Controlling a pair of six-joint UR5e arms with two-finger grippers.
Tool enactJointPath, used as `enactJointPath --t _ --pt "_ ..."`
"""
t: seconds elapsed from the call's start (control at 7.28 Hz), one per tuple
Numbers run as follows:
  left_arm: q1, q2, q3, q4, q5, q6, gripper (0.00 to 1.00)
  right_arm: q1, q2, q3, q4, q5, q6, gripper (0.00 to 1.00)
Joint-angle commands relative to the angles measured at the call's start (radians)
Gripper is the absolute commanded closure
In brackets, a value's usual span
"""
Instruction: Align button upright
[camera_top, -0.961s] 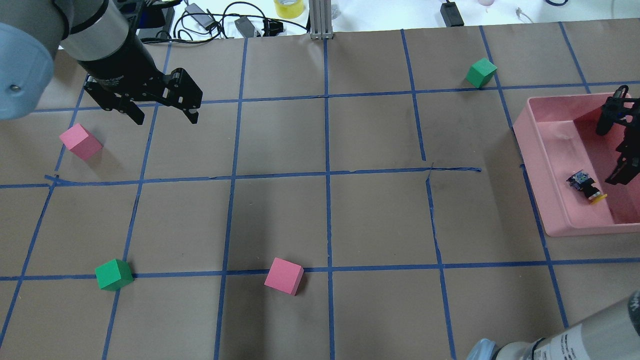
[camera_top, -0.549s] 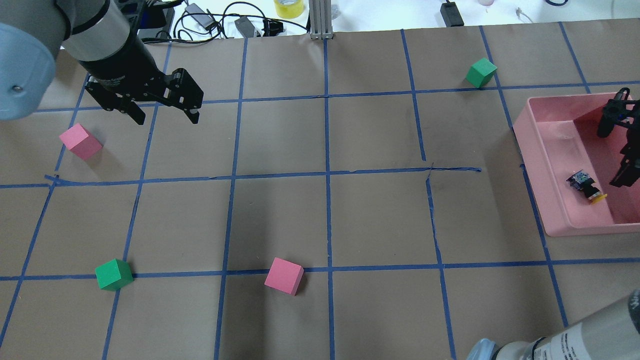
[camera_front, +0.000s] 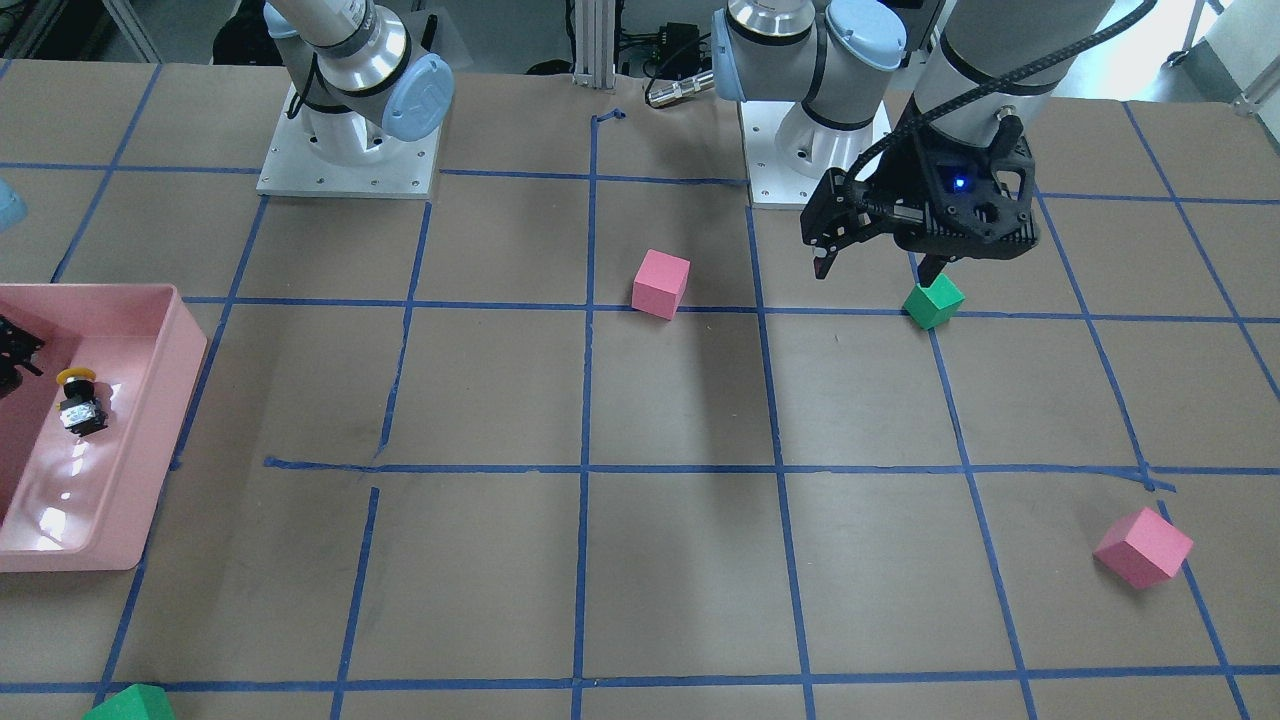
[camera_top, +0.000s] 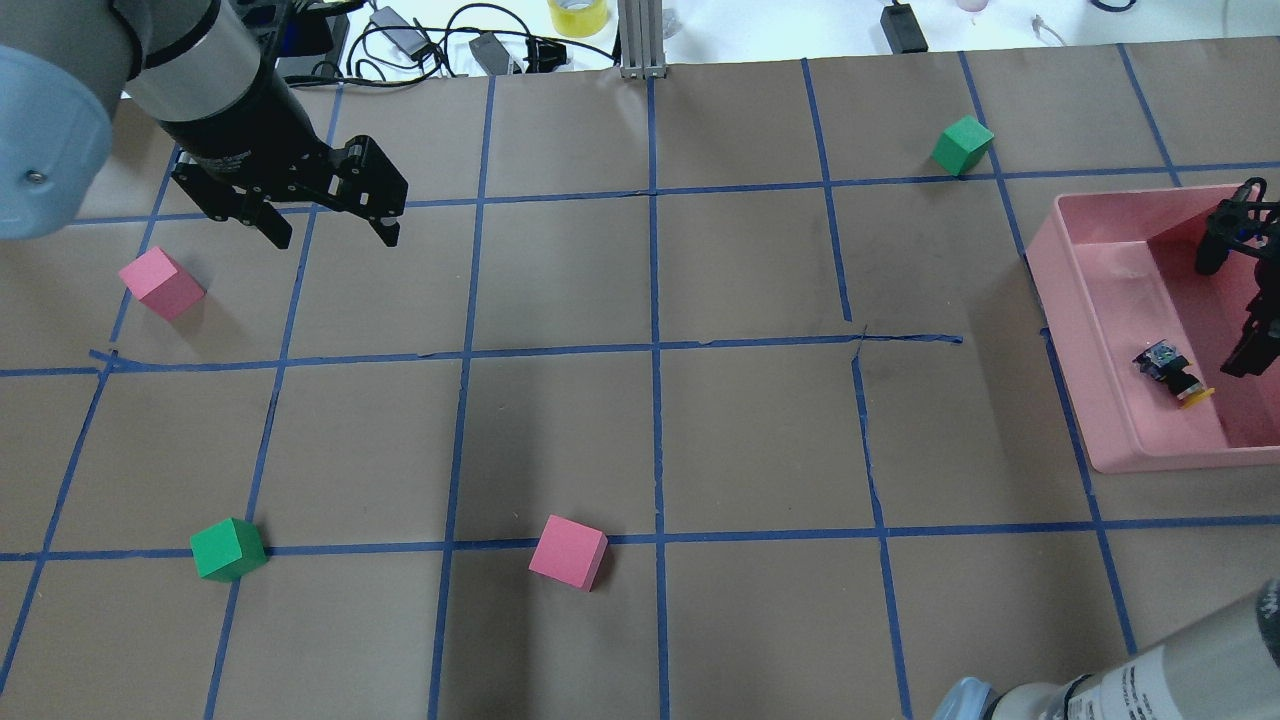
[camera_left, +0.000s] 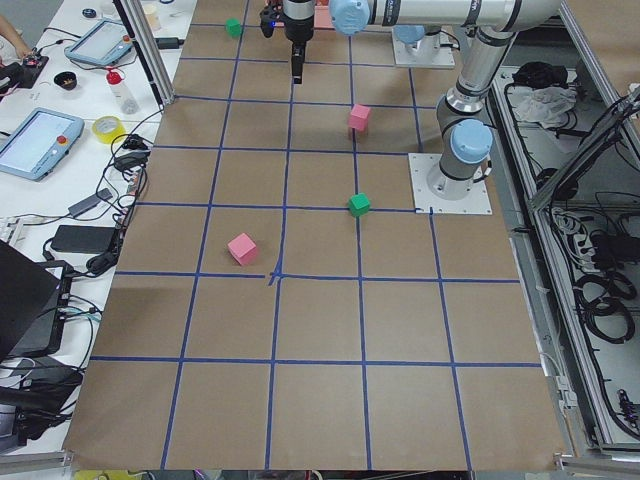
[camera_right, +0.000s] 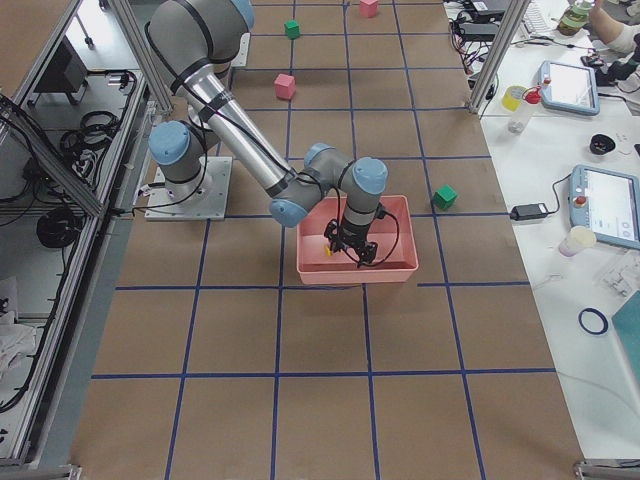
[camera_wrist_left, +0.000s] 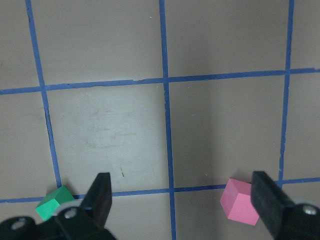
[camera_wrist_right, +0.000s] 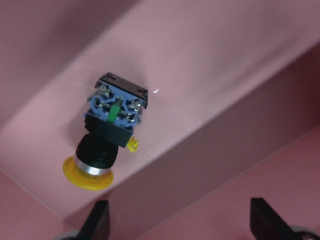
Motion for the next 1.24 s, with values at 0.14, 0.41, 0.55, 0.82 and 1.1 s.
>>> enactJointPath --t 0.14,0.41,0.55,0.82,1.1 --pt "0.000 -0.002 0.000 0.000 0.000 0.000 0.00 0.005 -0.001 0.002 0.012 0.085 0.092 0.00" --pt "0.000 -0.002 0.000 0.000 0.000 0.000 0.00 0.032 0.000 0.000 0.014 0.133 0.121 0.00" --pt "0.000 -0.002 0.000 0.000 0.000 0.000 0.00 0.035 0.009 -0.001 0.011 0.138 0.122 0.00" --pt "0.000 -0.002 0.000 0.000 0.000 0.000 0.00 0.035 0.026 0.000 0.009 0.148 0.119 0.00" --pt "0.000 -0.002 0.000 0.000 0.000 0.000 0.00 0.040 0.043 -0.001 -0.002 0.170 0.124 0.00"
